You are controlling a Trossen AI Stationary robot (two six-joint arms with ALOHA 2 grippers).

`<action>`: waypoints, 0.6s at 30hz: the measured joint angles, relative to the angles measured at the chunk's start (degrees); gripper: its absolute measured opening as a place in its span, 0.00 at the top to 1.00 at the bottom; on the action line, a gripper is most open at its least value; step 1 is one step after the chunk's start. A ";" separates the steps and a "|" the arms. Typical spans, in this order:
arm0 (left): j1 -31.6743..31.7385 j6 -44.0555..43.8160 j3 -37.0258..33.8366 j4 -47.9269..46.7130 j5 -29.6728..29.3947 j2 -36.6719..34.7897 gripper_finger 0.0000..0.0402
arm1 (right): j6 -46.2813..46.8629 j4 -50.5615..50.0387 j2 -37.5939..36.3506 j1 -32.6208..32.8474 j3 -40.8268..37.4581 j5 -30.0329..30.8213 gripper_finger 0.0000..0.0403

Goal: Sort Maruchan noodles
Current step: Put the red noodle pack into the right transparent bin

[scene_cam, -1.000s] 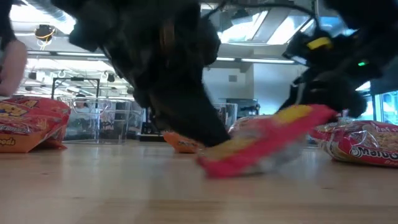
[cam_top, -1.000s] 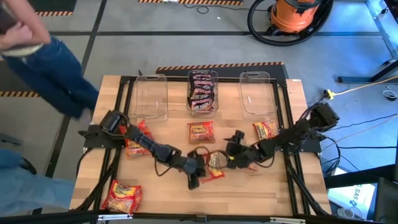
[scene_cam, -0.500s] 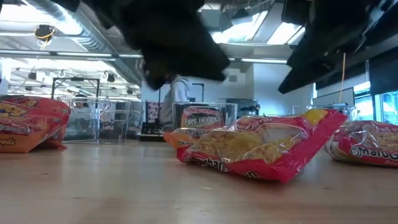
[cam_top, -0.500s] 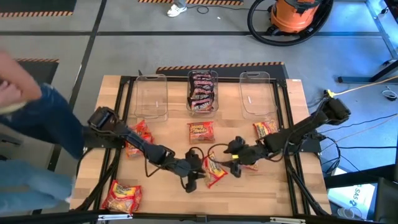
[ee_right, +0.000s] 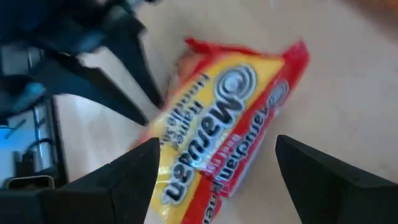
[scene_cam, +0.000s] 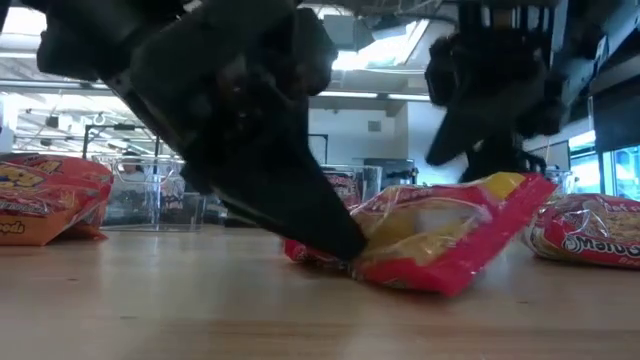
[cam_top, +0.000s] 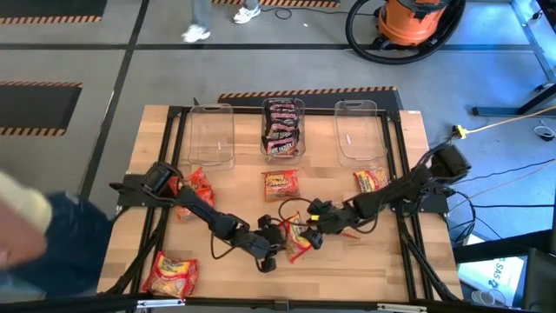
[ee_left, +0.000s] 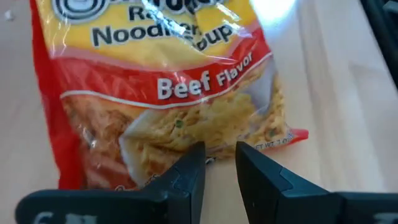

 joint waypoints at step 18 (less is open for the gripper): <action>0.96 0.36 0.16 3.32 0.52 3.33 0.79 | 3.52 17.94 9.05 -0.09 0.03 -7.39 0.26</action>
